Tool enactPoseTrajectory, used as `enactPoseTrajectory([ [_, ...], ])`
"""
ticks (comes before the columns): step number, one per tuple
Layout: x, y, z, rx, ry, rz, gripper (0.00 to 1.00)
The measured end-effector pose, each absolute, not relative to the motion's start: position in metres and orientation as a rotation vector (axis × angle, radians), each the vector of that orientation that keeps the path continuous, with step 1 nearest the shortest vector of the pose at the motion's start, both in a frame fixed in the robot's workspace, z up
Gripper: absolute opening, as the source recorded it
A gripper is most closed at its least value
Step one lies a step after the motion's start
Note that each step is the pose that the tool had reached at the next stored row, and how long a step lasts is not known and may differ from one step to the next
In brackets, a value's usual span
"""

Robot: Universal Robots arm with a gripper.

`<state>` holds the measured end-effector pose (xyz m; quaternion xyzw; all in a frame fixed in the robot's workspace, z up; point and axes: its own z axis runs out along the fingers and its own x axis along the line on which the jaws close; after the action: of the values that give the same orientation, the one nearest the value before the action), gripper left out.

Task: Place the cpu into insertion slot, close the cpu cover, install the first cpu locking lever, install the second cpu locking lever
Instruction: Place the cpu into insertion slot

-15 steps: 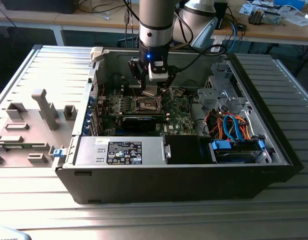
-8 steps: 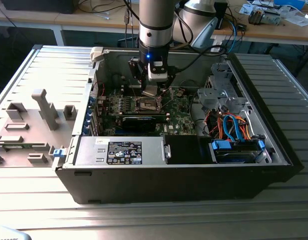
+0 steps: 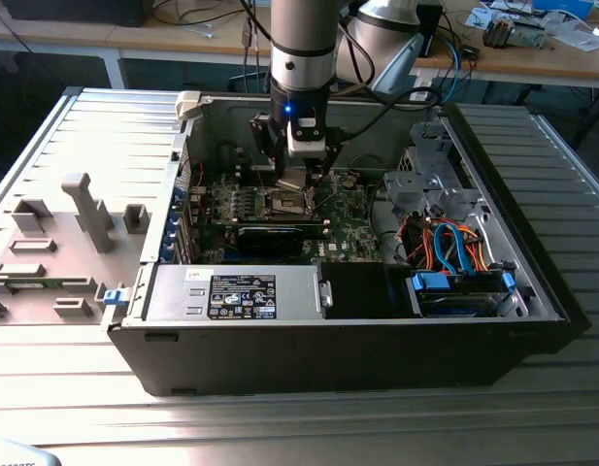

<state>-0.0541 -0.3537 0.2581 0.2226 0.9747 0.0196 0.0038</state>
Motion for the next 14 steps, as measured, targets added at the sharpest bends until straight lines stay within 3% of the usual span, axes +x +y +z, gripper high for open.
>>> enactPoseTrajectory([
  [14, -0.0541, -0.3537, 0.2581, 0.697, 3.053, 0.043, 0.54],
])
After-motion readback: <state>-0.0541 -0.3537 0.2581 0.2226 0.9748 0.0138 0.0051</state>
